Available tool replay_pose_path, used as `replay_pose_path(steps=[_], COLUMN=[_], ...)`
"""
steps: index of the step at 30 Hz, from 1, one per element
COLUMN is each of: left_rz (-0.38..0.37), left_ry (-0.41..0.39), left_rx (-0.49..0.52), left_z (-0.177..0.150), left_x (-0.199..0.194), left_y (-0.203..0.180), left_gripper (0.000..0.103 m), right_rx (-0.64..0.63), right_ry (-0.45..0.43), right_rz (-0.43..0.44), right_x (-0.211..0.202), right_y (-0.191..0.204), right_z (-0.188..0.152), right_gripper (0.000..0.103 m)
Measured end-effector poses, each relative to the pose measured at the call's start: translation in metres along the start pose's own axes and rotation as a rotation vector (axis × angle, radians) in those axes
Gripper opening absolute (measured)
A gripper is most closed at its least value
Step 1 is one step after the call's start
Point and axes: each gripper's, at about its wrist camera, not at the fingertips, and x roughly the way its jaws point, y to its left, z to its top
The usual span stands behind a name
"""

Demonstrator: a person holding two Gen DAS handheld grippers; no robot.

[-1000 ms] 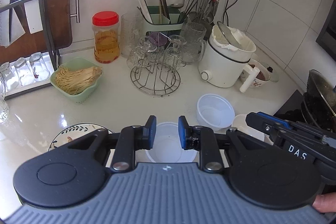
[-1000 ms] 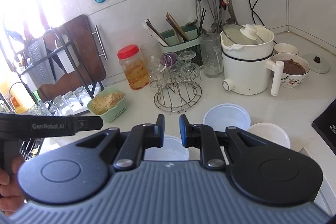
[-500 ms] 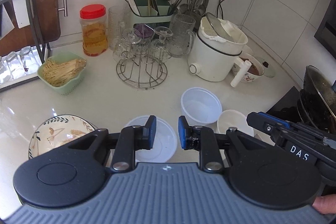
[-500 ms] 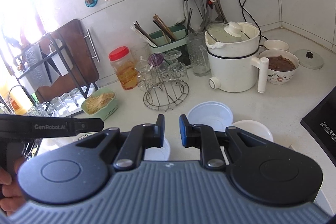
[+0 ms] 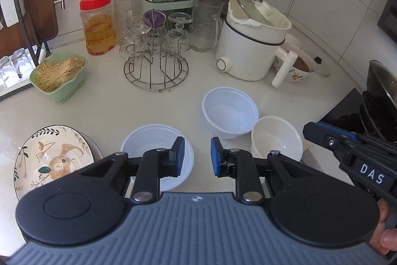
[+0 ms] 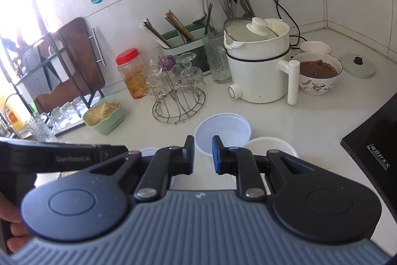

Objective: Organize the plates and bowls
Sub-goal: 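Lift the translucent bowl and carry it toward the other translucent bowl, then lower the held translucent bowl into the other translucent bowl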

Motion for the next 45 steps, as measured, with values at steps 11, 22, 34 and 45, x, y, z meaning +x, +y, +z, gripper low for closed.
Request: replay_pose_path(steps=[11,22,34,45], left_rz=[-0.03,-0.016,-0.067,-0.14], left_ry=[0.069,0.102,0.146,0.246], left_rx=[-0.027,0.02,0.012,-0.07], left_z=[0.023,0.054,0.085,0.102], left_x=[0.049,0.099,0.156,0.203], left_y=[0.02,0.027,0.032,0.028], left_gripper=[0.026,0.03,0.055,0.055], right_rx=[0.031,0.025,0.029,0.305], right_ry=[0.019,0.054,0.093,0.215], right_rz=[-0.036,-0.094,-0.084,-0.071], right_x=[0.039,0.076,0.111,0.153], right_y=[-0.016,-0.025,-0.035,-0.081], right_z=[0.002,0.027,0.037,0.053], right_gripper=[0.019,0.021,0.043,0.044])
